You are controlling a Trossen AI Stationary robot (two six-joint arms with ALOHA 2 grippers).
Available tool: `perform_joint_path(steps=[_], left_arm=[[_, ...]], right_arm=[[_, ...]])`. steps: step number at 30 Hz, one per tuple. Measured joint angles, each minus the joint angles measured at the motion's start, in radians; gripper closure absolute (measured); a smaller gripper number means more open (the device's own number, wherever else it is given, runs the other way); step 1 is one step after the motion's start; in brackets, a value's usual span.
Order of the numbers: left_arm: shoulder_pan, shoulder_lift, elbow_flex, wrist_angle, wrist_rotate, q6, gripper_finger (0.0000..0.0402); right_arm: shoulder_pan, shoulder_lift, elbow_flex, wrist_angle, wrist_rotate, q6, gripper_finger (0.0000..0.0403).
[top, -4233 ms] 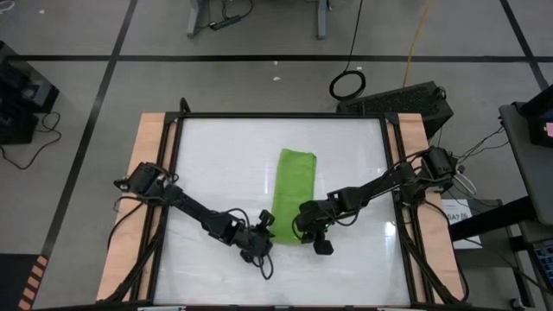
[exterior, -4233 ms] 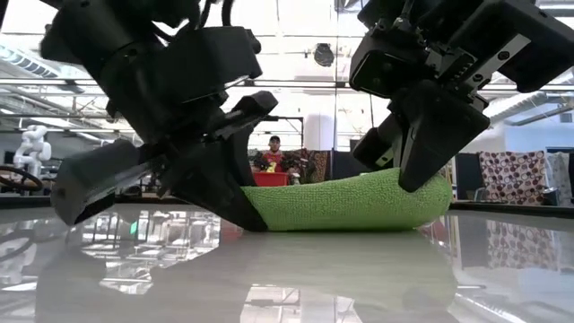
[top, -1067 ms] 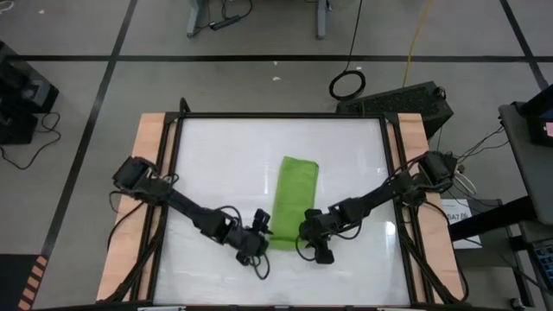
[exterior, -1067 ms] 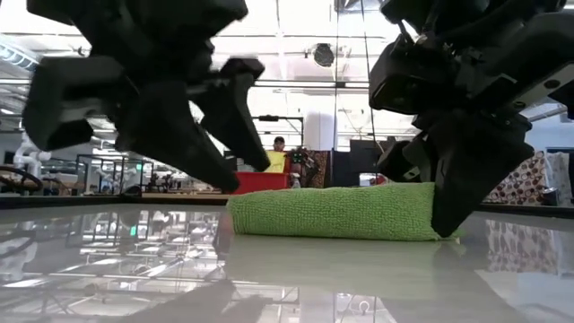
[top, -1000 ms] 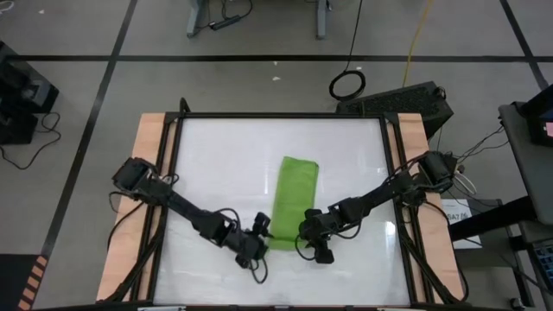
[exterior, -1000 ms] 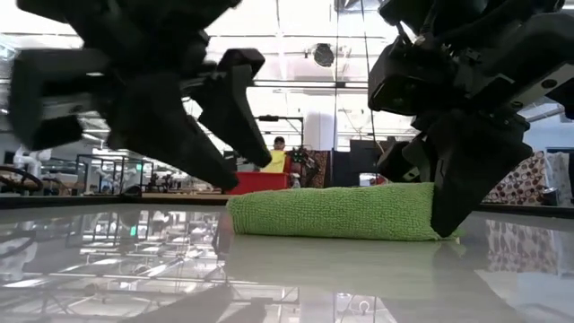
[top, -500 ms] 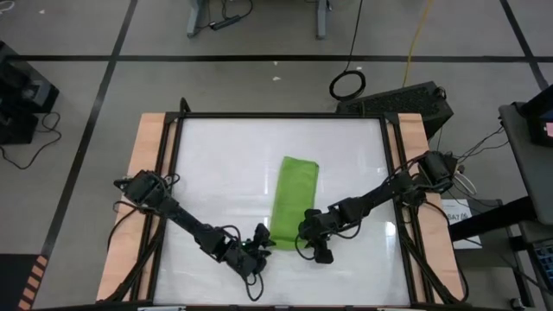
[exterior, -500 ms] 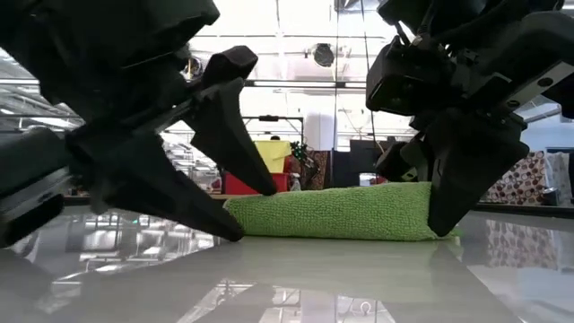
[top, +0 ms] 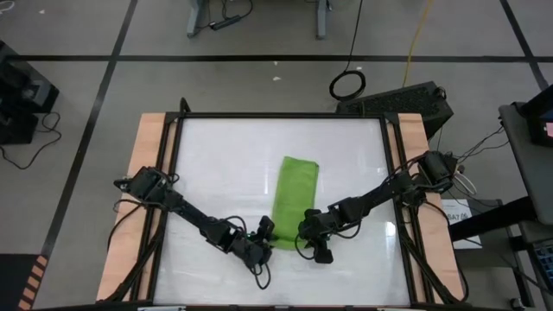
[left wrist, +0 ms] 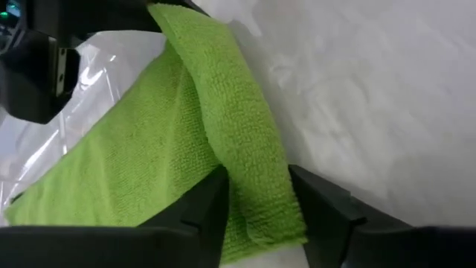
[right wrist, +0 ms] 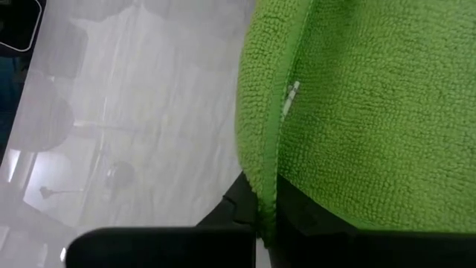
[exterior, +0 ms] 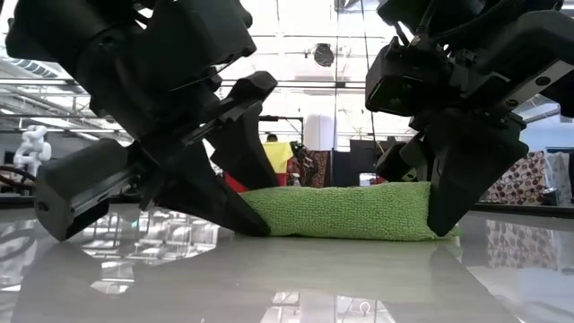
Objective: Roll towel
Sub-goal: Roll the green towel on the table
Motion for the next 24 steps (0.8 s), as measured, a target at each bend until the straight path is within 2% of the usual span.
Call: perform_joint_path(steps=[4,7,11,18,21,24], left_arm=[[0.0,0.0,0.0,-0.01,0.011,-0.021,0.0308],[0.01,-0.01,-0.002,-0.013,0.074,-0.049,0.0347],[0.067,-0.03,-0.003,-0.017,0.277,-0.137,0.0391],[0.218,-0.033,-0.003,0.017,0.748,-0.357,0.039],[0.268,-0.033,-0.005,0.013,0.863,-0.415,0.039],[0.299,-0.033,-0.005,0.01,0.915,-0.456,0.039]], right_arm=[[0.0,0.0,0.0,0.0,-0.002,0.0,0.0402],[0.0,0.0,0.0,-0.001,-0.005,0.0,0.0402],[0.0,0.0,0.0,-0.007,-0.025,-0.001,0.0402],[0.0,-0.002,0.002,-0.051,-0.029,-0.023,0.0397],[0.009,-0.002,0.002,-0.055,-0.003,-0.036,0.0379],[0.043,-0.014,0.002,-0.077,0.076,-0.078,0.0341]])
